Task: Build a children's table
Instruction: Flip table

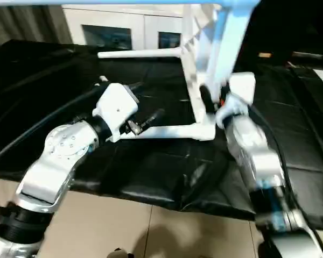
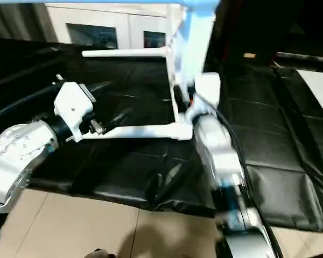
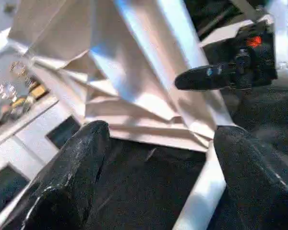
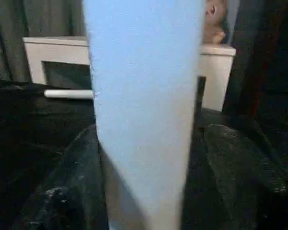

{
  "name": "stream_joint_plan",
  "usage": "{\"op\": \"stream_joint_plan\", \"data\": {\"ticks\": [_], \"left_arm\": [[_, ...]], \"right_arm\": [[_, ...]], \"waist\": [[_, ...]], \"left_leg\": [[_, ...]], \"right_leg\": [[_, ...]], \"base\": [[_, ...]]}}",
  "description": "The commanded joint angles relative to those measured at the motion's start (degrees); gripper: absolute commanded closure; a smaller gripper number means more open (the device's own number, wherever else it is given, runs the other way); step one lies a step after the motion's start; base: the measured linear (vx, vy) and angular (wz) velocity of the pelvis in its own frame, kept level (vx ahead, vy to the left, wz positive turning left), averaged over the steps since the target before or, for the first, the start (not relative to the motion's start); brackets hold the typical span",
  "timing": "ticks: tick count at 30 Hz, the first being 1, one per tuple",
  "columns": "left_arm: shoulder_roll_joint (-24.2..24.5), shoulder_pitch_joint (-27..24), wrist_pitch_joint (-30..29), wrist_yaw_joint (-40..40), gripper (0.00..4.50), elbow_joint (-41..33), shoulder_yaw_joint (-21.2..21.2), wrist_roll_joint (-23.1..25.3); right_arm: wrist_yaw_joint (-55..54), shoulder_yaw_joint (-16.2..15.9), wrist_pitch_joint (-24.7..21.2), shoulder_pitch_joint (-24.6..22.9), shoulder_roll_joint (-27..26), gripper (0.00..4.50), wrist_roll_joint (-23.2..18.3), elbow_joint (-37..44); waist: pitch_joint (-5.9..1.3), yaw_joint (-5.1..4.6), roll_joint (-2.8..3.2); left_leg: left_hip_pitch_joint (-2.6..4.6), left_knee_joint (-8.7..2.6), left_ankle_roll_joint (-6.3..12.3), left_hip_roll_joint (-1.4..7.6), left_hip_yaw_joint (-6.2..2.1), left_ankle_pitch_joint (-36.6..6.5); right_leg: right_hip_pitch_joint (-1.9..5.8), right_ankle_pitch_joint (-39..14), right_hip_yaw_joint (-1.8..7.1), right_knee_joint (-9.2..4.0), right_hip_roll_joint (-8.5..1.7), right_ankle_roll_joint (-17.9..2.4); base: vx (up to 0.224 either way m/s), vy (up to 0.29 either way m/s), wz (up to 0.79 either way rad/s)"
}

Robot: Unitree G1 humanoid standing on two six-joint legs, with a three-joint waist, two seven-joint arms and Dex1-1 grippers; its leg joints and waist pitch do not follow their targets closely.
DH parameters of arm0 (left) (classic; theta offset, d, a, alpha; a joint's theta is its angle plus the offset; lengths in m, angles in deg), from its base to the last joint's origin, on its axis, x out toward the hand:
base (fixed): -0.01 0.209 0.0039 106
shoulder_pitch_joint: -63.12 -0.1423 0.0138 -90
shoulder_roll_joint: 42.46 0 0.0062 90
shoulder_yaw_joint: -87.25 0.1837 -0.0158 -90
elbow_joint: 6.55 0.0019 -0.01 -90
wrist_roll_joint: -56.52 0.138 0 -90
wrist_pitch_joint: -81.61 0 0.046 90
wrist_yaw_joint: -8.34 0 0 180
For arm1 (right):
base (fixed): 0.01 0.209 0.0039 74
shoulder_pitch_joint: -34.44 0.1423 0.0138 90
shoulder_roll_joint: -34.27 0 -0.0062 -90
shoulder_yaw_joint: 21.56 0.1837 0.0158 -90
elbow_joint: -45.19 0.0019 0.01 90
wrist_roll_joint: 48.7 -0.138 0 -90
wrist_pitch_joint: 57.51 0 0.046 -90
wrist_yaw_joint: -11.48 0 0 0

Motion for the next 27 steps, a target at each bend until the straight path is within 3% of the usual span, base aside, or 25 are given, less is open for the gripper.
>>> {"op": "stream_joint_plan", "data": {"ticks": [1, 7, 8, 10, 16, 17, 19, 24, 26, 27], "left_arm": [[2.0, 1.0, 4.9, 3.0, 0.62, -1.4, 1.6, 2.1], [4.3, 1.6, 20.8, -0.4, 0.62, 0.5, 2.0, 11.7], [4.3, 1.6, 20.8, -0.4, 0.62, 0.5, 2.0, 11.7], [4.7, 3.0, 27.8, -5.6, 0.62, 2.8, -0.3, 16.9], [5.7, 5.6, 31.6, -9.3, 0.62, 5.1, -2.3, 21.4], [5.8, 8.3, 34.1, -13.2, 0.62, 6.2, -4.2, 24.6], [5.8, 9.6, 35.0, -14.8, 0.62, 6.6, -5.0, 25.9], [7.3, 14.6, 37.0, -19.5, 0.62, 11.9, -6.3, 31.5], [7.5, 15.3, 36.6, -20.2, 0.62, 12.9, -6.4, 32.2], [8.4, 17.1, 36.0, -22.0, 0.62, 15.3, -6.4, 34.8]], "right_arm": [[1.0, 0.5, 5.1, -1.8, 1.0, 0.79, 0.7, 1.4], [8.5, -1.1, 22.6, -8.4, 3.1, 0.27, 1.8, 4.0], [8.5, -1.1, 22.6, -8.4, 3.1, 0.09, 1.8, 4.0], [9.2, -2.6, 29.5, -11.3, 4.9, 0.03, 4.8, 6.4], [11.0, -4.9, 32.6, -12.3, 6.1, 0.03, 7.2, 7.1], [12.9, -5.9, 33.6, -12.7, 5.7, 0.03, 7.4, 7.2], [13.7, -6.3, 33.6, -12.8, 5.4, 0.03, 7.2, 7.2], [17.6, -12.2, 29.7, -13.0, 5.3, 0.03, 8.4, 6.2], [18.0, -12.9, 28.9, -13.0, 5.0, 0.03, 8.5, 6.2], [18.2, -13.9, 29.4, -12.8, 4.4, 0.03, 9.6, 5.8]], "waist": [[-4.14, -0.1, 0.64], [-4.09, -0.13, 0.81], [-4.05, -0.18, 0.81], [-3.98, -0.1, 0.92], [-3.76, -0.52, 0.93], [-3.81, -0.54, 1.03], [-3.88, -0.7, 1.11], [-3.88, -0.68, 1.18], [-3.92, -0.74, 1.21], [-3.99, -0.7, 1.15]], "left_leg": [[1.48, -4.49, -3.53, 0.54, 0.03, -11.6], [1.43, -4.58, -2.39, 0.75, -0.09, -13.6], [1.46, -4.59, -2.18, 0.79, -0.11, -14.3], [1.45, -4.67, -2.0, 0.86, -0.23, -15.2], [1.52, -4.82, -2.04, 0.73, -0.35, -18.7], [1.55, -4.83, -1.9, 0.77, -0.44, -19.3], [1.55, -4.77, -1.77, 0.79, -0.53, -19.4], [1.47, -4.76, -1.71, 0.8, -0.68, -19.4], [1.43, -4.74, -1.66, 0.73, -0.64, -19.3], [1.44, -4.76, -1.72, 0.81, -0.66, -19.2]], "right_leg": [[2.47, -5.2, 1.76, -3.64, -2.04, -8.5], [2.5, -5.7, 1.73, -3.73, -2.08, -9.3], [2.4, -6.3, 1.72, -3.84, -2.07, -9.3], [2.39, -7.4, 1.7, -4.0, -2.06, -9.1], [2.07, -11.8, 1.64, -4.28, -2.0, -9.1], [2.07, -12.3, 1.67, -4.32, -2.06, -9.2], [2.05, -11.4, 1.62, -4.26, -2.01, -9.4], [2.05, -10.4, 1.56, -3.99, -1.99, -10.1], [2.02, -10.6, 1.63, -4.07, -2.1, -10.2], [2.04, -10.4, 1.64, -4.0, -2.17, -10.4]], "base": [[0.0, 0.0, 0.0], [0.0, 0.0, 0.0], [0.0, 0.0, 0.0], [0.0, 0.0, 0.0], [0.0, 0.0, 0.0], [0.0, 0.0, 0.0], [0.0, 0.0, 0.0], [0.0, 0.0, 0.0], [0.0, 0.0, 0.0], [0.0, 0.0, 0.0]]}}
